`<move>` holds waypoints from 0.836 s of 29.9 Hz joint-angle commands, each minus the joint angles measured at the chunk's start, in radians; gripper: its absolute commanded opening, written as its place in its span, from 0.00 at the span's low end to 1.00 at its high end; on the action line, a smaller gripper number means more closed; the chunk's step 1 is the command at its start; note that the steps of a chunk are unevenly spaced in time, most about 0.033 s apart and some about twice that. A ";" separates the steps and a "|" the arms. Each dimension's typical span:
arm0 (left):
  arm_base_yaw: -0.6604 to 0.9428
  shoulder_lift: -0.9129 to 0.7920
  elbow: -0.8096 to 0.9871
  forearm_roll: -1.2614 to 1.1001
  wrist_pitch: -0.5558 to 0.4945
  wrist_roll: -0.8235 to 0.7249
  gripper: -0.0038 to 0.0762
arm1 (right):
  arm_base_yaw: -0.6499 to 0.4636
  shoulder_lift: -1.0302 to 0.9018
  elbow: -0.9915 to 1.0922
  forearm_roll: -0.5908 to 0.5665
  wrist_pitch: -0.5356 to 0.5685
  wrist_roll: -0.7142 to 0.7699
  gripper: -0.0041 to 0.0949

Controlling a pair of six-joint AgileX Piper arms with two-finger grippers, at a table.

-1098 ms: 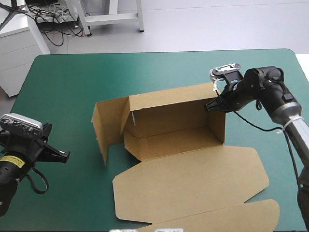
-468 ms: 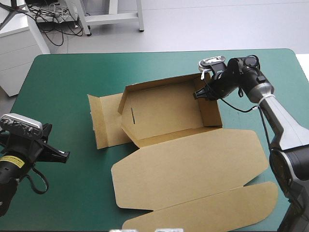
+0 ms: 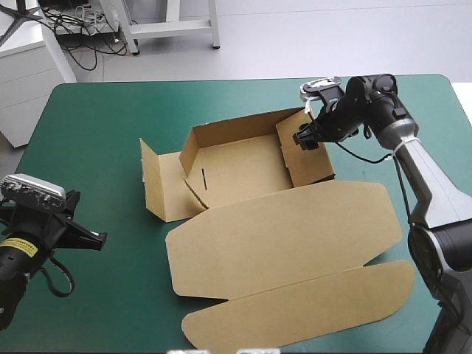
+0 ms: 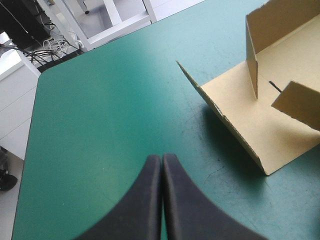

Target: Fold the box

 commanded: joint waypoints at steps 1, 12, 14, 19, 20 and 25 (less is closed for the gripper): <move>0.003 -0.002 -0.026 -0.008 -0.061 -0.011 0.04 | -0.006 -0.060 -0.106 0.010 0.069 -0.008 0.75; 0.003 -0.002 -0.026 -0.008 -0.060 -0.011 0.04 | -0.006 -0.133 -0.187 0.001 0.105 0.008 0.75; 0.003 -0.002 -0.026 -0.008 -0.060 -0.011 0.04 | -0.006 -0.112 -0.187 -0.009 0.105 0.008 0.75; 0.003 -0.002 -0.026 -0.013 -0.060 -0.011 0.04 | -0.008 -0.030 -0.187 -0.043 0.084 0.031 0.75; 0.003 -0.002 -0.026 -0.015 -0.060 -0.011 0.04 | -0.012 -0.009 -0.187 -0.036 0.079 0.036 0.75; 0.003 -0.002 -0.026 -0.035 -0.060 -0.011 0.04 | -0.012 0.084 -0.187 -0.009 0.075 0.044 0.75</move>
